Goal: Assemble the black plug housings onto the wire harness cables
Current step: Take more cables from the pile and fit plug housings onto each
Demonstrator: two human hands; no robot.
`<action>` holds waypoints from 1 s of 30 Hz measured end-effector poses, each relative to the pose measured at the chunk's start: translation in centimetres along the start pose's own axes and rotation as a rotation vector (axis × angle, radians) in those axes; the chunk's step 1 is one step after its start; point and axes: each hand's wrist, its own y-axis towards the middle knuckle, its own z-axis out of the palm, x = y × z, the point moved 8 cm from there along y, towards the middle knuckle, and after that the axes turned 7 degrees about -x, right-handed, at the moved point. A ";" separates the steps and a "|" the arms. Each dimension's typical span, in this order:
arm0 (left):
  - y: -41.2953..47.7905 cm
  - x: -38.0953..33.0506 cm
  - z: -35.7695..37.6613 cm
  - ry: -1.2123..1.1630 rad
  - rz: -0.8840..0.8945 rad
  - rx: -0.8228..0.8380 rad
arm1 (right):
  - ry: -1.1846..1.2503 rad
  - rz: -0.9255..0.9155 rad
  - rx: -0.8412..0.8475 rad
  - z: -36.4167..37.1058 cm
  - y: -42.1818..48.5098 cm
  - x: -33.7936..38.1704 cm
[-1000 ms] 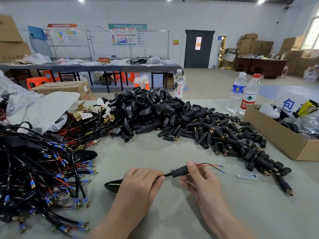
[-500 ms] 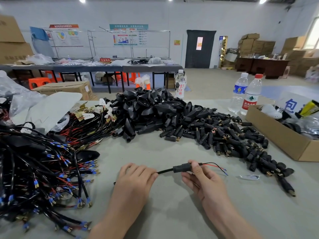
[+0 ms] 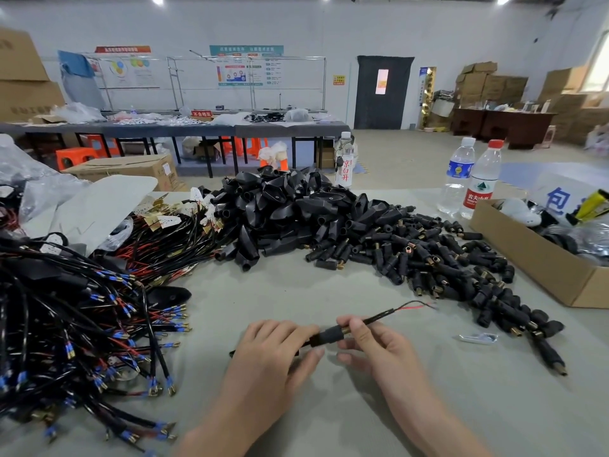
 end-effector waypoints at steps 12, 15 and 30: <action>-0.3 1.3 0.2 -0.061 -0.155 0.132 | 0.030 -0.062 -0.230 -2.8 0.7 1.0; -0.3 1.3 0.1 -0.087 -0.182 0.135 | 0.074 -0.070 -0.343 -4.4 0.8 1.4; -0.8 2.6 0.0 -0.153 -0.279 0.139 | -0.050 -0.035 -0.138 -1.1 0.0 0.1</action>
